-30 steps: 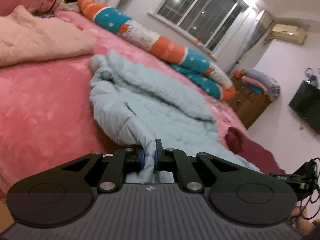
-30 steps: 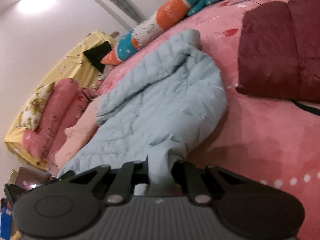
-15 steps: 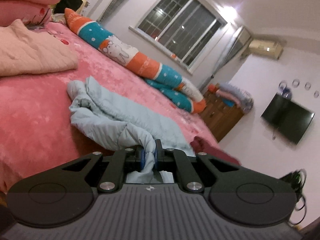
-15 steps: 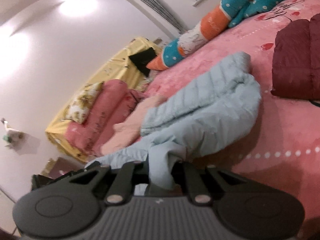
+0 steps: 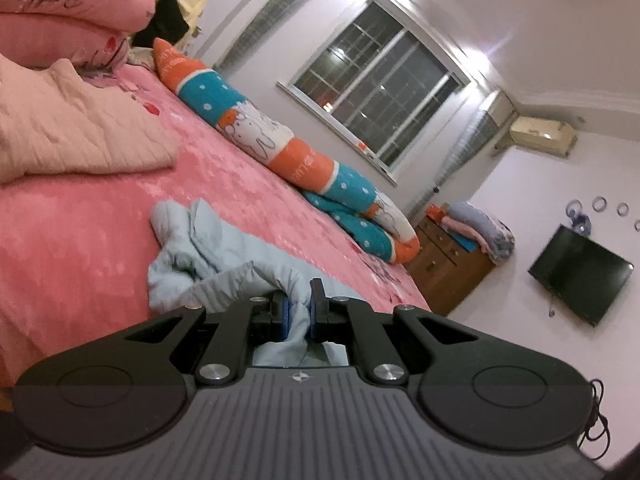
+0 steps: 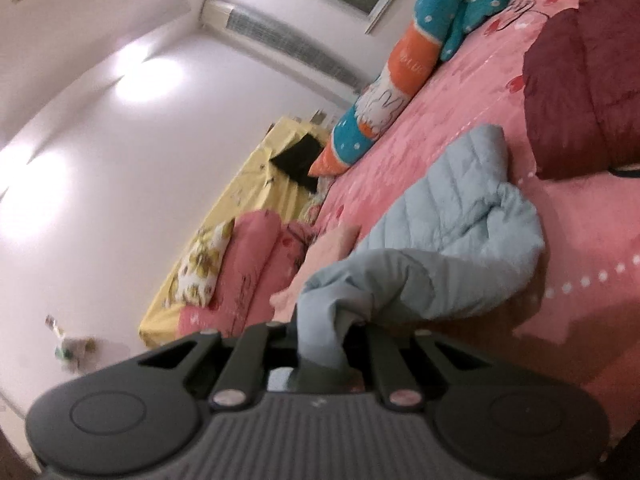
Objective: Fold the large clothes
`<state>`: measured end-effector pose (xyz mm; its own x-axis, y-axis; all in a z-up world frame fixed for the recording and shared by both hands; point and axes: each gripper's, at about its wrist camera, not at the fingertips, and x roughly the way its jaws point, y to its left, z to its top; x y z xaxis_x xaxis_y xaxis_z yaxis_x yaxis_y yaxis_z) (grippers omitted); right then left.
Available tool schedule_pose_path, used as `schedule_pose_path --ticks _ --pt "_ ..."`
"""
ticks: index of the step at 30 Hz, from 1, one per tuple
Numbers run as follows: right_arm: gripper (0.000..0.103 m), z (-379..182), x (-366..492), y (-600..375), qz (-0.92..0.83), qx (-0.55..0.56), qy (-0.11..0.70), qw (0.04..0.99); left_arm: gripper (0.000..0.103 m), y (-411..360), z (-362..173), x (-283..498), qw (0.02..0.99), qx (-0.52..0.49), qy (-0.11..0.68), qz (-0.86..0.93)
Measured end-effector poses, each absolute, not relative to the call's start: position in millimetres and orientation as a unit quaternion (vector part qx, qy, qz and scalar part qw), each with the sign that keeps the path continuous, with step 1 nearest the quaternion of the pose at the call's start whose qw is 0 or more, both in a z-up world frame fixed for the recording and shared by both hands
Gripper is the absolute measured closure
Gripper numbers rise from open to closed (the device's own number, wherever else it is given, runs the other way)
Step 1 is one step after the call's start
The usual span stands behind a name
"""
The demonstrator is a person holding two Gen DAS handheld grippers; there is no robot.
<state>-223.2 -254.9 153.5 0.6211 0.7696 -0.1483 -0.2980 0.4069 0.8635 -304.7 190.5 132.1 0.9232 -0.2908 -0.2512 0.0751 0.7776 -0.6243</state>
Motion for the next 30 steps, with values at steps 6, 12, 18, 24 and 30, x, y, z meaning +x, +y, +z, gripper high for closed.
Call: schedule_pose_path --ticks 6,12,18,24,30 --pt "0.094 153.9 -168.6 -251.0 0.309 0.463 0.261 0.789 0.096 193.9 129.5 -256.0 0.933 -0.314 0.163 -0.075" --pt "0.092 149.8 -109.4 -239.5 0.277 0.472 0.26 0.796 0.095 205.6 113.2 -204.2 0.934 -0.313 0.166 -0.045" --pt "0.089 133.3 -59.5 -225.5 0.244 0.482 0.272 0.797 0.094 210.4 99.3 -157.3 0.933 -0.313 0.175 -0.018" --pt "0.078 115.4 -25.0 -218.3 0.211 0.478 0.293 0.8 0.09 215.2 82.0 -120.3 0.926 -0.324 0.194 0.011" --pt "0.057 101.4 -1.6 -213.6 0.191 0.486 0.303 0.798 0.083 219.3 69.1 -98.6 0.917 -0.342 0.205 0.026"
